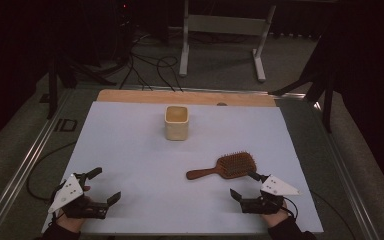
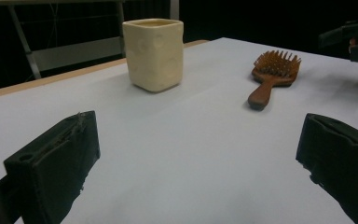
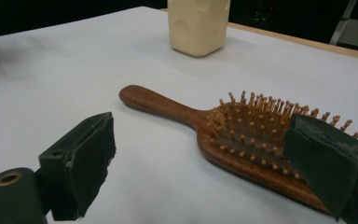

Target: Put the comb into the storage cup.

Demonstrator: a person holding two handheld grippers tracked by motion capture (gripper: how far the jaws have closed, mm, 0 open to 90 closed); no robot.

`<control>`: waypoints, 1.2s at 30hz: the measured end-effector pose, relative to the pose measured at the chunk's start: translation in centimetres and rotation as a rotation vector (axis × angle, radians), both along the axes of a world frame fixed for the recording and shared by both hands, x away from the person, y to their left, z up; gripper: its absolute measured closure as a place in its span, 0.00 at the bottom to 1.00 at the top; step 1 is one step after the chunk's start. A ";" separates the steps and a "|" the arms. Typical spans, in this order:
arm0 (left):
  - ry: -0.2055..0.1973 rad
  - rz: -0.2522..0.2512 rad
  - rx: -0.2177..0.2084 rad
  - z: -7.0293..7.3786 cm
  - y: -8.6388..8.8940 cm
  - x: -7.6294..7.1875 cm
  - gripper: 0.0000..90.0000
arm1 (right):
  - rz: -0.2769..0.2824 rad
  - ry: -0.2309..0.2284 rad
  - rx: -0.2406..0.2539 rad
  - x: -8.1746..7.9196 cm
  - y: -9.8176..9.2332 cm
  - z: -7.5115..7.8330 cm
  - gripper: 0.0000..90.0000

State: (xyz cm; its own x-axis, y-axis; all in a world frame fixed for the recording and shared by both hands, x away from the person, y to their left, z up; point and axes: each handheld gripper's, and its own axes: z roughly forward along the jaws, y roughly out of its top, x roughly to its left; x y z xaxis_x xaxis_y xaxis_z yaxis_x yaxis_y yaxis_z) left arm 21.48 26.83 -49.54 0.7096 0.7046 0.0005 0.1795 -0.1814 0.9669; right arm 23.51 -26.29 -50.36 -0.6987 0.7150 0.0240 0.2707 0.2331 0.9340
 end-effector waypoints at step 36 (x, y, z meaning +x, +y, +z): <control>0.004 0.002 -0.007 0.3 0.0 -0.3 0.00 | 0.015 0.068 -0.053 -0.7 0.7 3.3 0.10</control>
